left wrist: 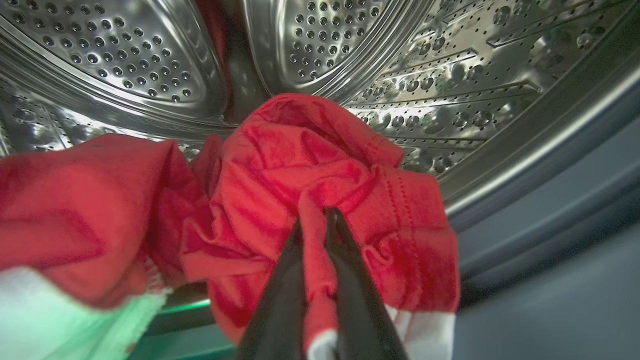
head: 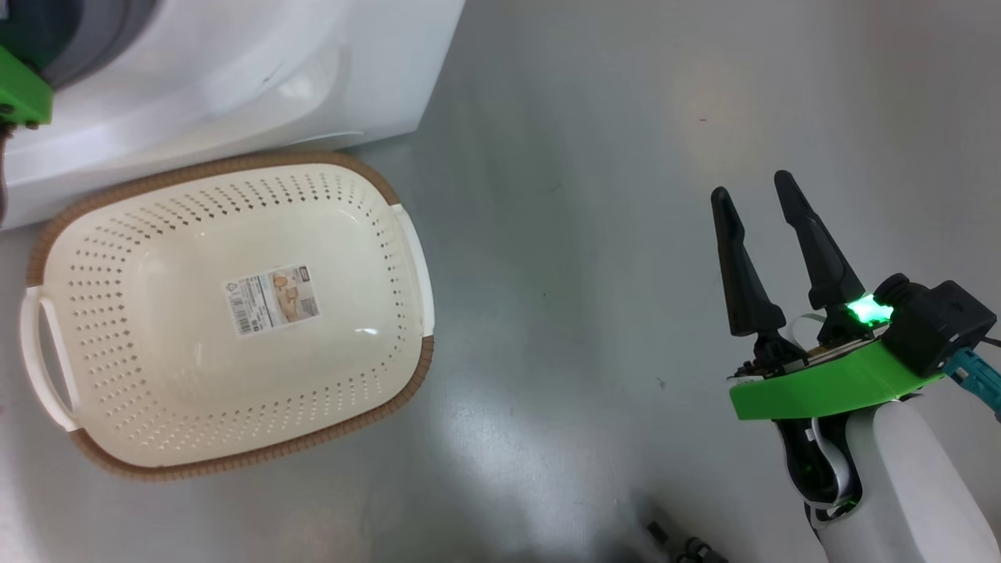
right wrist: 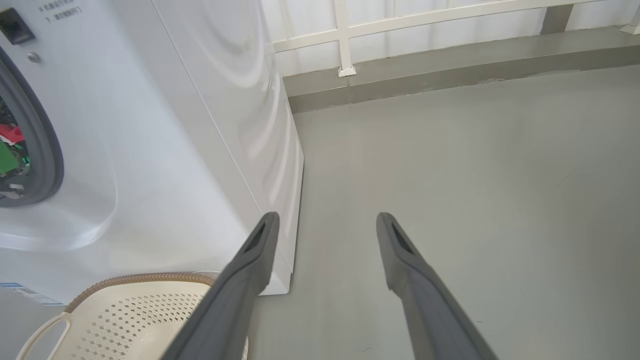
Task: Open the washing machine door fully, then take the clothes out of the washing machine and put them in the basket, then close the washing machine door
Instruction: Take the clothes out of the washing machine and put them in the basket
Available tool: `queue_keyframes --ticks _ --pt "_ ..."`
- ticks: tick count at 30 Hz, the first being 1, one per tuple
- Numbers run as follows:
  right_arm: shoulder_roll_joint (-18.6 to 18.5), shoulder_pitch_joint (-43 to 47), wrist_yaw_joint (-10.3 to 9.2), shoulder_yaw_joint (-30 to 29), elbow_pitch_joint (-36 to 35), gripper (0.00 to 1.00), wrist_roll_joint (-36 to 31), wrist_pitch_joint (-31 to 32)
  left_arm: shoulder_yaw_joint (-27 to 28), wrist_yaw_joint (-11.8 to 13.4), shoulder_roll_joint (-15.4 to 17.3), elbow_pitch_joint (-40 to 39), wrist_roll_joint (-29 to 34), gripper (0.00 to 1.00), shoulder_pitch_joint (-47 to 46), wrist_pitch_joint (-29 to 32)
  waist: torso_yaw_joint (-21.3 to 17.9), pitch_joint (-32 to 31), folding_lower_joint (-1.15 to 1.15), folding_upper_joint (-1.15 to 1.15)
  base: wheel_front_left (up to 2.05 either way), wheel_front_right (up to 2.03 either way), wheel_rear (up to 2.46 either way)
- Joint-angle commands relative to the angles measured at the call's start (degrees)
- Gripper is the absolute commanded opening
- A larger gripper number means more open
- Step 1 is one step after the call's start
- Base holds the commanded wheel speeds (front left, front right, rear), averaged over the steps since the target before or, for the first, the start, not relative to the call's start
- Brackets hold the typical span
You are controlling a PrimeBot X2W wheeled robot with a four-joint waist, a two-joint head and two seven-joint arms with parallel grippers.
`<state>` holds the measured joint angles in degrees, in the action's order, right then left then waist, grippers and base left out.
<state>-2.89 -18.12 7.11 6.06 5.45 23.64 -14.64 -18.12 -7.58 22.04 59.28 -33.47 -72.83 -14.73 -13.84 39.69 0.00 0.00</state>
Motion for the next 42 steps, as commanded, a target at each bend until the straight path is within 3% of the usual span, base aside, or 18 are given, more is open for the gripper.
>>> queue_keyframes --ticks 1,7,14,39,42 --pt "0.02 0.23 0.37 1.08 -1.46 1.00 -0.06 -0.36 0.50 0.09 2.34 -0.54 -0.55 0.00 -0.31 -0.27 0.18 -0.20 0.00 0.00 0.00 0.00 0.00" --pt "0.02 0.35 0.37 0.83 -1.39 1.00 -0.56 -0.36 0.71 0.09 1.84 -1.35 -1.32 0.00 0.76 -0.27 0.99 -1.33 0.00 0.00 0.00 0.00 0.00" --pt "0.02 0.94 0.37 -0.02 -0.98 1.00 -1.36 -0.36 4.85 0.09 0.13 -6.02 -2.71 0.00 4.61 -0.27 2.91 -3.69 0.00 0.00 0.00 0.00 0.00" --pt "0.02 5.22 0.37 -3.26 0.53 1.00 -2.30 -0.36 21.48 0.09 -8.43 -37.45 4.22 0.00 33.05 -0.27 8.66 -14.00 0.00 0.00 0.00 0.00 0.00" --pt "0.02 5.93 0.37 -3.58 0.63 1.00 -2.21 -0.36 23.72 0.09 -10.08 -44.17 5.69 0.00 37.43 -0.27 9.25 -15.12 0.00 0.00 0.00 0.00 0.00"
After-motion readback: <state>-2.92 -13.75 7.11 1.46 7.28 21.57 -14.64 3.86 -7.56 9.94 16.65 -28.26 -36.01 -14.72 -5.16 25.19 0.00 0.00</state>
